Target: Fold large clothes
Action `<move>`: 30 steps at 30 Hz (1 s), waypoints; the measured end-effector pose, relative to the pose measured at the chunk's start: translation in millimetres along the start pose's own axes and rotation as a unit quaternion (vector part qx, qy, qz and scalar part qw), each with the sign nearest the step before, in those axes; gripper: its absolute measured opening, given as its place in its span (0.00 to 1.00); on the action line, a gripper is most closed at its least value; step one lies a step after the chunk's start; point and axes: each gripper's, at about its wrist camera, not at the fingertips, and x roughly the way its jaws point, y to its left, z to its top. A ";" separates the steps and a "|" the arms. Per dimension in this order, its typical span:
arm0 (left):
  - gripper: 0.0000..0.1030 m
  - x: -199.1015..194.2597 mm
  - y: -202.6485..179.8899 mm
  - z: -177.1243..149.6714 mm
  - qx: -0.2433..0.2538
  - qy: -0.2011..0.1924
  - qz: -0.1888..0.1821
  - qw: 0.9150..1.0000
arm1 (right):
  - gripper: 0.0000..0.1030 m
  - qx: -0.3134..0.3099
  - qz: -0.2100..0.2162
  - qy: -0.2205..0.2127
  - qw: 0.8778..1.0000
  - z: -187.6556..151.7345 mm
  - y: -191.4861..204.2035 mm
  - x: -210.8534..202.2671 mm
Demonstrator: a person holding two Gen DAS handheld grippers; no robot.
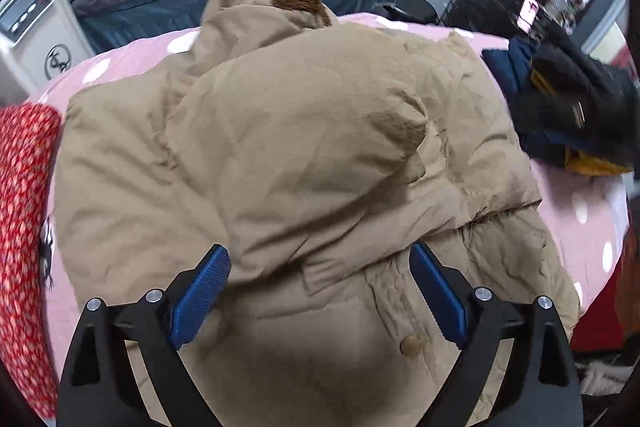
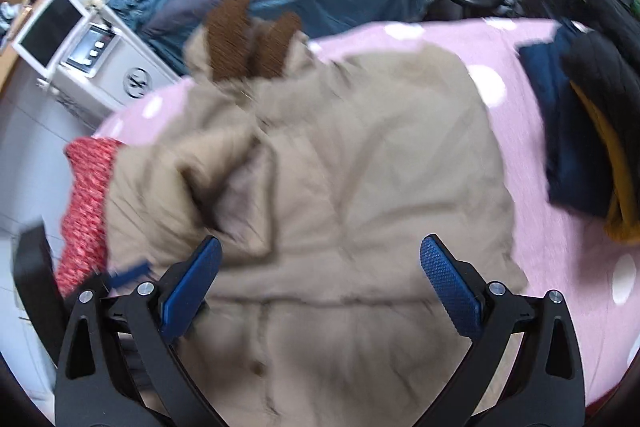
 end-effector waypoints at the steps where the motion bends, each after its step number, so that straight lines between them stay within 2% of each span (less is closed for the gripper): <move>1: 0.87 -4.7 1.8 -2.1 -0.002 -0.004 0.004 1.000 | 0.95 -0.006 0.007 0.002 1.000 6.9 6.6 2.2; 5: 0.88 -25.8 18.2 -10.1 -0.024 -0.025 0.022 0.999 | 0.95 -0.034 0.038 0.007 0.999 31.0 43.7 14.4; 8: 0.90 -40.0 33.3 -11.9 -0.036 -0.047 0.046 0.997 | 0.95 -0.069 0.054 0.014 0.996 34.5 71.1 22.3; 9: 0.90 -40.6 36.8 -10.7 -0.038 -0.048 0.052 0.997 | 0.95 -0.082 0.055 0.016 0.995 34.7 78.6 26.5; 11: 0.90 -37.7 46.6 -8.6 -0.046 -0.039 0.068 0.996 | 0.95 -0.101 0.023 0.028 0.994 30.0 87.9 41.3; 13: 0.90 -34.3 54.9 -7.9 -0.057 -0.033 0.079 0.995 | 0.95 -0.090 -0.021 0.053 0.994 25.6 80.8 61.0; 16: 0.90 -29.1 60.8 -7.2 -0.067 -0.026 0.082 0.994 | 0.95 -0.056 -0.045 0.093 0.993 17.1 55.6 90.4; 20: 0.90 -18.5 61.5 -8.4 -0.071 -0.013 0.083 0.994 | 0.95 0.009 -0.013 0.138 0.990 7.8 26.2 118.5; 23: 0.90 -9.3 60.3 -10.1 -0.078 0.002 0.080 0.994 | 0.95 -0.007 -0.021 0.144 0.989 4.2 26.0 128.1; 30: 0.90 11.1 68.9 -10.6 -0.091 0.031 0.101 0.990 | 0.95 -0.016 -0.034 0.161 0.986 -4.3 22.8 151.6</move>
